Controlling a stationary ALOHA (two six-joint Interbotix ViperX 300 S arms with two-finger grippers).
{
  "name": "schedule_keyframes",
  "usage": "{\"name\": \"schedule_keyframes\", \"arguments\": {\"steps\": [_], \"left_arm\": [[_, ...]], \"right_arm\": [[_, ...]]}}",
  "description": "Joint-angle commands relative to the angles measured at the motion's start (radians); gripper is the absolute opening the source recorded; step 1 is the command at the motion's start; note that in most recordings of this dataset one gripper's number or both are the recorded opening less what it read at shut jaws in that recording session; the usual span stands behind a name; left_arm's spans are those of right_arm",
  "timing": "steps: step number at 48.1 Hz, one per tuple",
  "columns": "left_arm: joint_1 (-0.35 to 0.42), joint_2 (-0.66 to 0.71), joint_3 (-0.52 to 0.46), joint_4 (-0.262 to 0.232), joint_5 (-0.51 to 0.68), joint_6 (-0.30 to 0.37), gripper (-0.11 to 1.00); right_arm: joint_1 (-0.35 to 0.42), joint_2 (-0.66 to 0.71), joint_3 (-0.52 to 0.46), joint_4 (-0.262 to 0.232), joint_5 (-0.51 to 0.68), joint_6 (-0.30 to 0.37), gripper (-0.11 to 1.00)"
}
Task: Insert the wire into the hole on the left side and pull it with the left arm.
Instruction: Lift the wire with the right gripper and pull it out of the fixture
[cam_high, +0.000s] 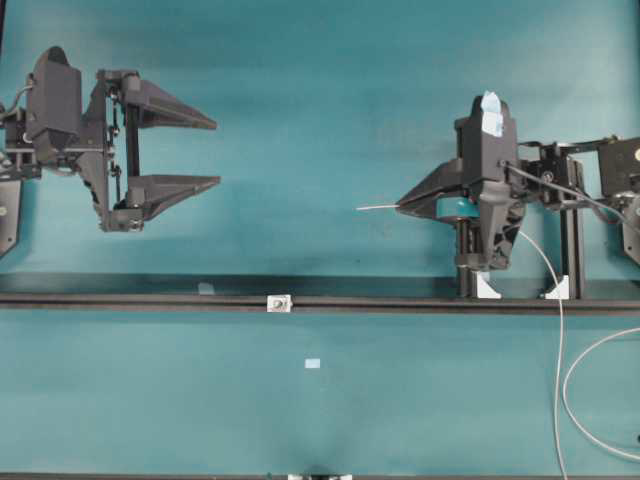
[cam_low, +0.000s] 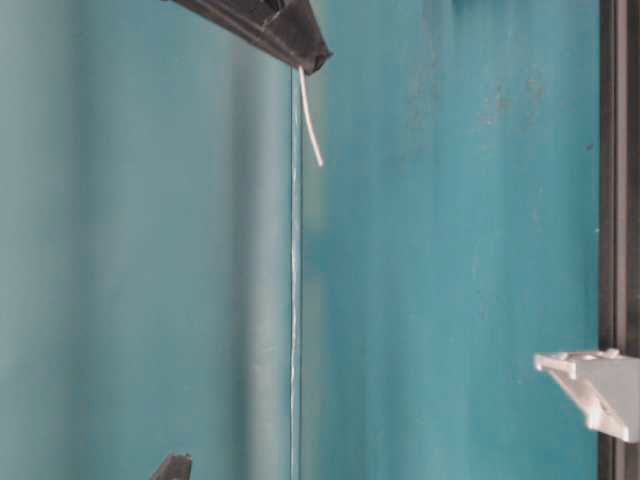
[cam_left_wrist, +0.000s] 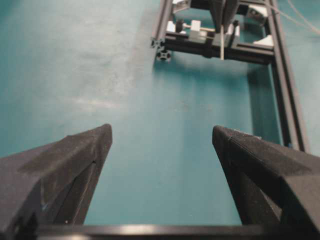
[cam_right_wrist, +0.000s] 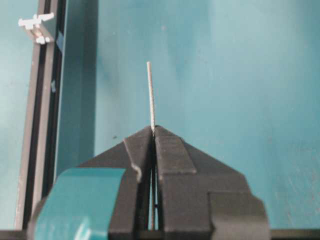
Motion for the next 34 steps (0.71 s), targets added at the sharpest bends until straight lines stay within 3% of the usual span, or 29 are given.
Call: {"name": "schedule_keyframes", "arguments": {"steps": [1,13,34], "left_arm": [[-0.011,-0.002,-0.011,-0.005,-0.009,-0.018,0.60],[-0.063,0.032,0.009,-0.005,-0.081,-0.040,0.58],[-0.179,0.112,0.029,-0.011,-0.187,-0.040,0.58]], "right_arm": [[-0.002,-0.014,0.014,-0.003,-0.054,0.002,0.03],[0.009,-0.014,0.058,0.008,-0.192,0.003,0.03],[0.129,0.051,0.066,0.083,-0.334,-0.002,0.03]]}}
